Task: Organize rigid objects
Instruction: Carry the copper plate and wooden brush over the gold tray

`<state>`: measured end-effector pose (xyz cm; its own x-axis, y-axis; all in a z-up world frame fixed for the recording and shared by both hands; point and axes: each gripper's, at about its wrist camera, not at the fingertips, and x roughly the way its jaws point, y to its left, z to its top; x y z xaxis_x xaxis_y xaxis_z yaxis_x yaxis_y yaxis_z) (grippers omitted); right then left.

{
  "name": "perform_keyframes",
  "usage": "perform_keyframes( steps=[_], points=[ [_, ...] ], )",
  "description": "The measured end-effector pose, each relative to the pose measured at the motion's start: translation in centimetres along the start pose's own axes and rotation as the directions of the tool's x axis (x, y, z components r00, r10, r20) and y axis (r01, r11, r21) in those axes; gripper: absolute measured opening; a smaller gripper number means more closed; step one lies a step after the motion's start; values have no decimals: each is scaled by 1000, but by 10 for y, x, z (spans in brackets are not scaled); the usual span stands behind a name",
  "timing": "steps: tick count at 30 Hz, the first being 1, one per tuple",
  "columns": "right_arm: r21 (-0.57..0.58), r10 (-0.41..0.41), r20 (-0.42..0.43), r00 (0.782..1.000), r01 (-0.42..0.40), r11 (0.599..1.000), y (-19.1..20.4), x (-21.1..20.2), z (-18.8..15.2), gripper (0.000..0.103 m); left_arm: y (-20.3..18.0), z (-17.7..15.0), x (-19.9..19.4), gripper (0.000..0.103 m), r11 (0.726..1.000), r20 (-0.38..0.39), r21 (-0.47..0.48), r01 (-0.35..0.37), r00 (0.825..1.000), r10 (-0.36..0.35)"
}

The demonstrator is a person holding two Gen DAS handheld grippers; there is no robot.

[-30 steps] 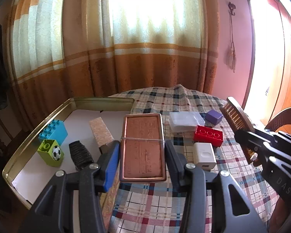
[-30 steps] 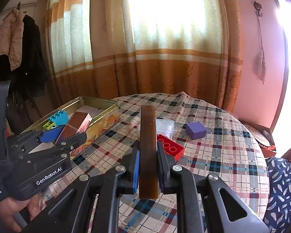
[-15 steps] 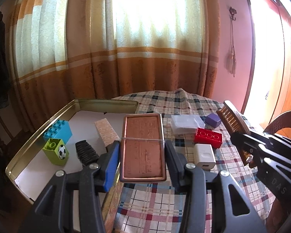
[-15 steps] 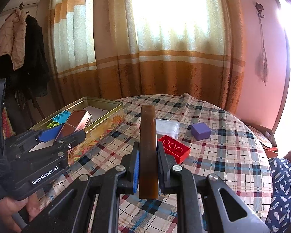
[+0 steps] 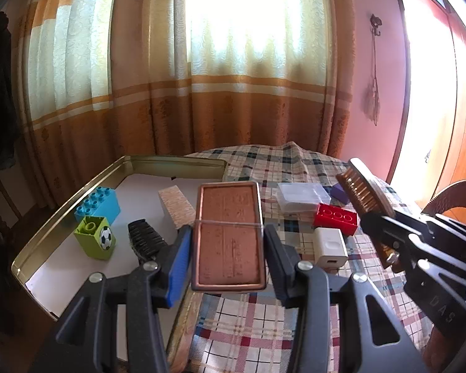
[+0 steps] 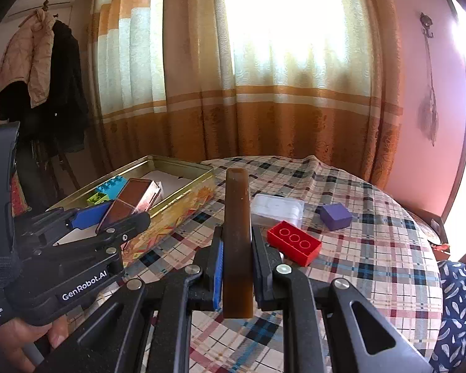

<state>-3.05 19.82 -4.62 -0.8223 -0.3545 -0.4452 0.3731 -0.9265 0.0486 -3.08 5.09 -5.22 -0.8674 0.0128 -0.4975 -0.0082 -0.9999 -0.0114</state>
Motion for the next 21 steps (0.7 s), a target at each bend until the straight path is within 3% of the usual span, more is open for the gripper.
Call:
perform_keyframes(
  steps=[21],
  points=[
    [-18,42,-21,999,-43,999,20,7,2,17,12,-1,-15,45,1000,16,-9,0,1000,0]
  ],
)
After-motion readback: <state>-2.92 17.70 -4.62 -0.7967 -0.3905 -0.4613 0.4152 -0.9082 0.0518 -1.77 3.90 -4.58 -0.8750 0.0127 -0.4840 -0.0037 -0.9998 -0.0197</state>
